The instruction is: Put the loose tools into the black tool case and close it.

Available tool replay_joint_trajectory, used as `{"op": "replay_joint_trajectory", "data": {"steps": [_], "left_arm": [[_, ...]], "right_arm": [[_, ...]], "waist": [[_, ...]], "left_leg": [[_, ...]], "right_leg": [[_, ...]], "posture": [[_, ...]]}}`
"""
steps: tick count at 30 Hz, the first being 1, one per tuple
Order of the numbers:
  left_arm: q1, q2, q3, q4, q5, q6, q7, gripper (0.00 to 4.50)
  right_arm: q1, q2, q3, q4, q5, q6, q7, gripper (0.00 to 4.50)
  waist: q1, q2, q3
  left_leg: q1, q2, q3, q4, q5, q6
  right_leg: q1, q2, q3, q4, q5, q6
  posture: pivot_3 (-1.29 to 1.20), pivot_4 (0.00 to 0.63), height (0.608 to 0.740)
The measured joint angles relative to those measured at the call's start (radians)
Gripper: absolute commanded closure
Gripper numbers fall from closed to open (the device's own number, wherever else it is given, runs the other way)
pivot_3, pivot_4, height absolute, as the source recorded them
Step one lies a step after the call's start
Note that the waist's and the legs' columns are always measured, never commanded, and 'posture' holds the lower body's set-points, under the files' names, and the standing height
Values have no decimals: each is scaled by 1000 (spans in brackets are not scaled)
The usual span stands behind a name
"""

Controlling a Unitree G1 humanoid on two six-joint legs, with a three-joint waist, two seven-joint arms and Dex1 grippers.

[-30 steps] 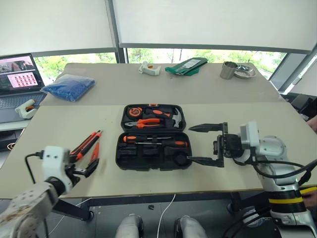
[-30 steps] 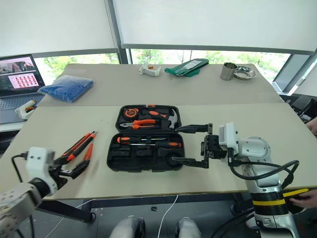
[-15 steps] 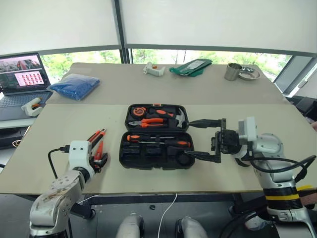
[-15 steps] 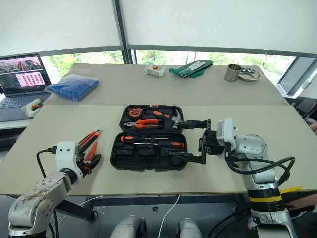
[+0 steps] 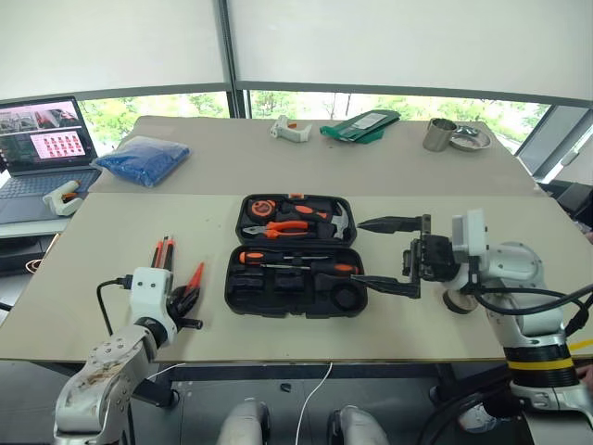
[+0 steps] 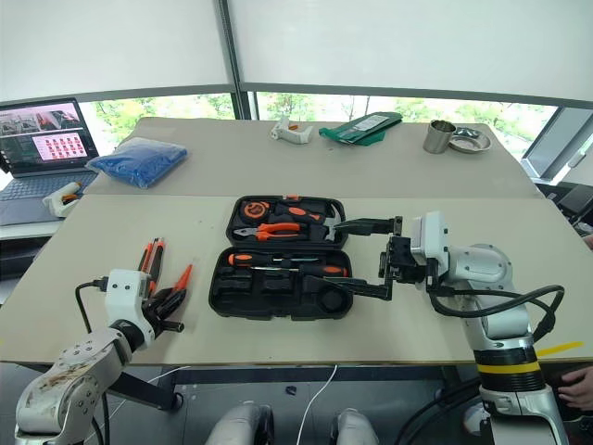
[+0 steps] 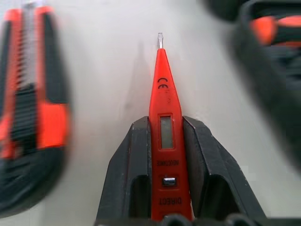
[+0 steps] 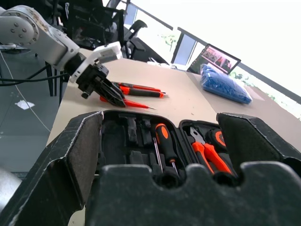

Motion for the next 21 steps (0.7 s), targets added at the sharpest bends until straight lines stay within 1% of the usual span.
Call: {"op": "replay_joint_trajectory", "data": {"steps": [2,4,6,7,8,10,11,13,15,16,17,18,21], "left_arm": [[-13,56,32,5,-27,-38,-94,4003],[-27,159,45,24,-55,-106,-259,4003],[-48,253,31,54,-64,-176,-436,4003],[-72,281,19,75,-61,-221,-514,4003],[-114,320,-21,114,-47,-276,-598,4003],[-185,357,-84,173,-6,-355,-699,4003],[-231,369,-125,205,18,-383,-740,4003],[-373,381,-249,289,88,-424,-831,4003],[-444,381,-322,340,141,-461,-880,4003],[-486,372,-364,381,173,-483,-900,4003],[-550,343,-405,445,212,-509,-910,4003],[-594,315,-428,488,236,-523,-909,4003],[-697,281,-499,599,303,-577,-945,4003]], "right_arm": [[14,-13,-3,-21,13,28,-7,0],[31,-22,-11,-42,29,61,-27,0],[42,-41,-14,-54,33,92,-43,0],[46,-50,-19,-56,33,106,-47,0],[51,-67,-20,-58,32,124,-55,0],[54,-88,-21,-62,31,148,-67,0],[57,-99,-21,-63,28,158,-69,0],[61,-120,-19,-65,4,172,-84,0],[60,-126,-15,-64,-12,181,-89,0],[61,-130,-14,-63,-17,184,-92,0],[63,-131,-12,-62,-24,186,-96,0],[63,-131,-7,-63,-27,188,-101,0],[69,-134,-5,-68,-26,203,-106,0]], "waist": [[-1,0,0],[-2,0,0],[-2,0,0],[-1,1,0],[3,1,1],[5,1,1],[5,1,1],[6,1,1],[2,1,1],[1,1,1],[1,1,1],[0,0,1],[-5,-1,1]], "left_leg": [[0,0,0,0,0,0],[0,0,1,0,0,0],[0,0,1,0,0,0],[0,0,1,0,0,0],[0,0,1,0,0,0],[0,-1,1,0,0,0],[-1,-1,1,0,0,0],[-1,-1,1,0,0,0],[-3,-1,1,0,0,2],[-3,-1,2,0,2,4],[-4,-1,2,0,5,9],[-5,-1,3,0,6,10],[-5,0,5,0,6,11]], "right_leg": [[-1,0,0,0,0,0],[-1,0,0,1,0,0],[-2,0,0,0,0,0],[-2,-1,0,0,0,0],[-4,-1,-1,-1,0,0],[-4,-2,-1,-2,0,0],[-4,-2,-1,-2,0,0],[-1,-2,-1,-2,0,0],[-1,-1,-1,-2,1,2],[-1,0,0,-2,3,5],[-2,1,-1,-1,4,7],[-2,2,-1,-1,4,7],[-3,3,0,-1,3,7]], "posture": [[0,150,740],[0,150,740],[0,150,740],[0,150,740],[0,150,740],[0,150,740],[0,150,740],[0,150,740],[0,150,740],[0,150,740],[0,150,740],[0,150,740],[0,150,740]]}}
